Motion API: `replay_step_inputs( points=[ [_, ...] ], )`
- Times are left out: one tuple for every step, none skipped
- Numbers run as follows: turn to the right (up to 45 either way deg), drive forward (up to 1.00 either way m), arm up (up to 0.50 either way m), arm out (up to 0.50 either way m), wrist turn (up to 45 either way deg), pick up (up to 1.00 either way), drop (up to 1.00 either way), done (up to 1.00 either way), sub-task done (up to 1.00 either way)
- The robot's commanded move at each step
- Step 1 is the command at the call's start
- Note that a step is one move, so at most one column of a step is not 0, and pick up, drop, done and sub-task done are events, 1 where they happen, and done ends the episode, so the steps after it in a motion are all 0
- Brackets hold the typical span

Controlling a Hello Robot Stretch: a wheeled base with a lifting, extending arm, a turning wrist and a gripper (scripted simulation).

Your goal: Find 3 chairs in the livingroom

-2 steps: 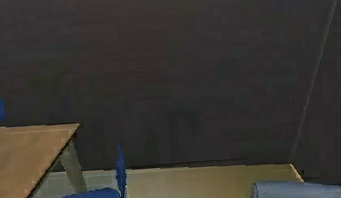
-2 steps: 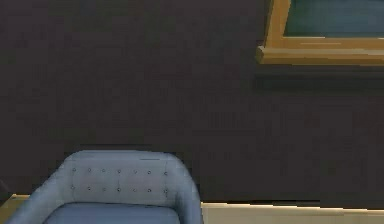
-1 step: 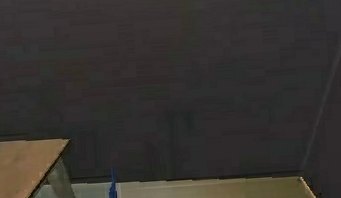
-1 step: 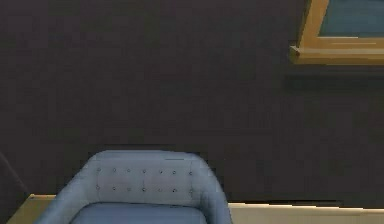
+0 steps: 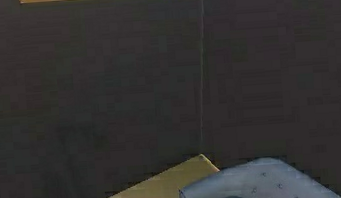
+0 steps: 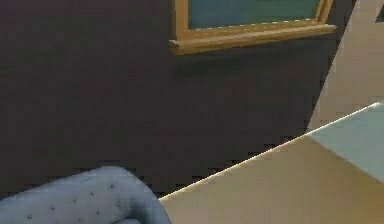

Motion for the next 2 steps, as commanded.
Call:
replay_step_inputs(
  points=[
    [0.0, 0.30, 0.00, 0.00, 0.0, 0.00, 0.00, 0.00, 0.00],
    [-24.0, 0.00, 0.00, 0.00, 0.0, 0.00, 0.00, 0.00, 0.00]
  ],
)
